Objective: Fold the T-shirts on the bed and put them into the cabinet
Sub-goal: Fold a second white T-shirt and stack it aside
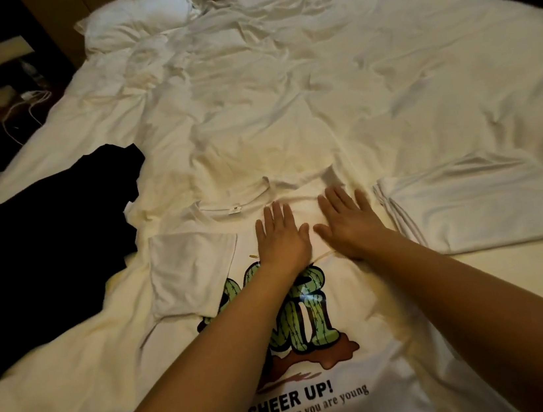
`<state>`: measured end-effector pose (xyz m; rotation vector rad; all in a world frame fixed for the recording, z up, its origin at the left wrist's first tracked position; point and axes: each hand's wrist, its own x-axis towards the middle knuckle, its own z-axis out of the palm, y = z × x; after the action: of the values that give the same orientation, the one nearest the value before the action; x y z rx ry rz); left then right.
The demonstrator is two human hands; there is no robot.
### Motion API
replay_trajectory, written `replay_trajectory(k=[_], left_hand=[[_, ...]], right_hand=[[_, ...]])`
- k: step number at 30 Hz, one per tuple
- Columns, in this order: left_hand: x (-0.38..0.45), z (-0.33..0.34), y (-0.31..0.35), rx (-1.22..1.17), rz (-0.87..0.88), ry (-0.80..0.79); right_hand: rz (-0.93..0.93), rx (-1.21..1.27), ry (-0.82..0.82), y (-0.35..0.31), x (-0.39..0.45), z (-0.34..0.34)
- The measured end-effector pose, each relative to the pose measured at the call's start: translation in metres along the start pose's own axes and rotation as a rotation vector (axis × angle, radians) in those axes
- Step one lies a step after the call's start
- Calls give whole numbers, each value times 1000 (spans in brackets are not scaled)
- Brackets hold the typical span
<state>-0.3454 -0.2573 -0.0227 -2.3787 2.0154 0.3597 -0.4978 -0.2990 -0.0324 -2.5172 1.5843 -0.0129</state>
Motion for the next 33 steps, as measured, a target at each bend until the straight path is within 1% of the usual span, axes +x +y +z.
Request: replay_trajectory(k=[2, 4, 6, 9, 12, 16, 20, 23, 25, 27, 28, 30, 32, 33], left_hand=[[-12, -6, -3, 31, 10, 22], [-35, -6, -9, 50, 52, 50], [-61, -1, -17, 37, 102, 55], [-97, 5, -30, 0, 151, 51], [-135, 6, -41, -68, 182, 30], [-191, 12, -58, -134, 204, -14], [-243, 26, -75, -333, 198, 17], [-277, 35, -84, -407, 184, 17], [-300, 38, -88, -490, 167, 32], [-322, 37, -93, -589, 148, 95], [-333, 37, -97, -616, 162, 132], [-353, 38, -107, -620, 244, 174], [-371, 42, -117, -601, 311, 165], [-379, 44, -122, -591, 317, 151]], right_hand=[[6, 18, 54, -4, -8, -6], [16, 93, 96, -12, -24, -11], [8, 175, 118, -22, -45, -11], [-34, 222, 129, -39, -80, -7], [-69, 236, 135, -53, -118, -2], [-72, 313, 69, -71, -176, 3], [-103, 407, 135, -86, -235, 11], [-134, 436, 186, -90, -269, 15], [-148, 404, 164, -91, -292, 18], [-171, 380, 127, -92, -314, 21], [-175, 375, 113, -94, -324, 21], [-189, 393, 100, -96, -343, 18], [-247, 412, 73, -95, -359, 15], [-280, 406, 44, -94, -366, 14]])
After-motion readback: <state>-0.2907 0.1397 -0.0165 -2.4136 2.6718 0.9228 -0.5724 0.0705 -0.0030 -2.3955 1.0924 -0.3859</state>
